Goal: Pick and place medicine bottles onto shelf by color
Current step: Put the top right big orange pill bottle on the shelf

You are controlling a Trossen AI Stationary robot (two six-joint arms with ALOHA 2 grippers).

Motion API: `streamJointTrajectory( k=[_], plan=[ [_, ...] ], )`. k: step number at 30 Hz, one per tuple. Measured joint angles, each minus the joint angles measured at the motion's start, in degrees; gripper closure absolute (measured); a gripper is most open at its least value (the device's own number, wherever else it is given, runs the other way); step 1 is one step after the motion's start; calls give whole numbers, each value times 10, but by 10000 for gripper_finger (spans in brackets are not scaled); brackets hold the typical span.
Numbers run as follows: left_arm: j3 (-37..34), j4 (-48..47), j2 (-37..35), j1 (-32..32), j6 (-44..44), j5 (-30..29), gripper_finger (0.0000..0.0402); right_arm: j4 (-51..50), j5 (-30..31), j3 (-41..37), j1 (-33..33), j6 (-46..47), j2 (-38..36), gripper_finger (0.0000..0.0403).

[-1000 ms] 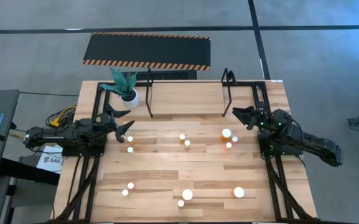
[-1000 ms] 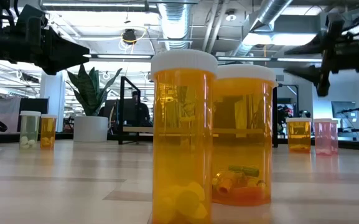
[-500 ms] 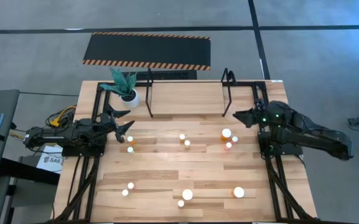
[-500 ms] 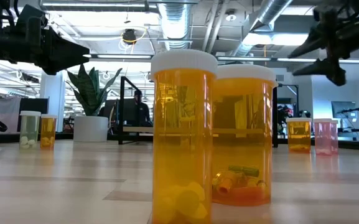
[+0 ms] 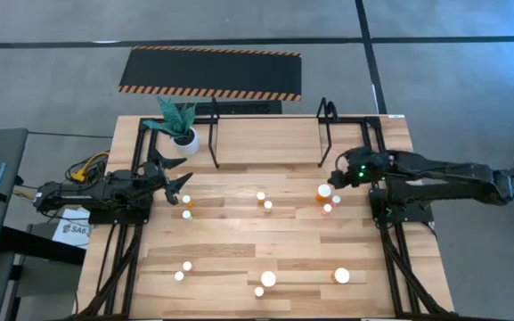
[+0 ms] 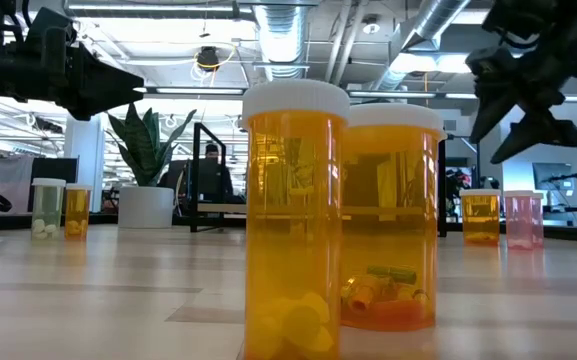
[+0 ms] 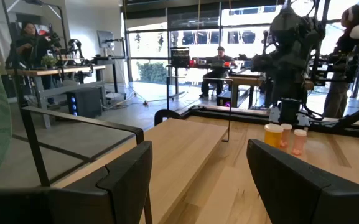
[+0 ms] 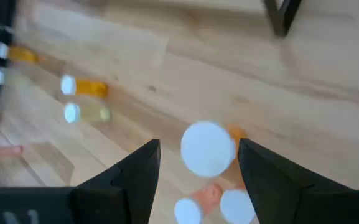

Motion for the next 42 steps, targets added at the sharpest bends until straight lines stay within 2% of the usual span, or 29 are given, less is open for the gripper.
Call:
streamJointTrajectory(
  k=[6, 12, 25, 29, 38, 42],
  plan=[
    [0, 0, 0, 0, 0, 0, 152, -38, 2, 50, 52, 6, 95, 162],
    [0, 0, 0, 0, 0, 0, 152, -87, 33, 91, 99, 14, 171, 162],
    [0, 0, 0, 0, 0, 0, 152, -78, 44, 100, 123, -16, 230, 158],
    [0, 0, 0, 0, 0, 0, 152, -76, 46, 101, 120, -19, 241, 129],
    [0, 0, 0, 0, 0, 0, 152, -56, 50, 101, 102, -34, 263, 26],
    [0, 0, 0, 0, 0, 0, 152, -46, 52, 101, 94, -57, 278, 5]
  ],
)
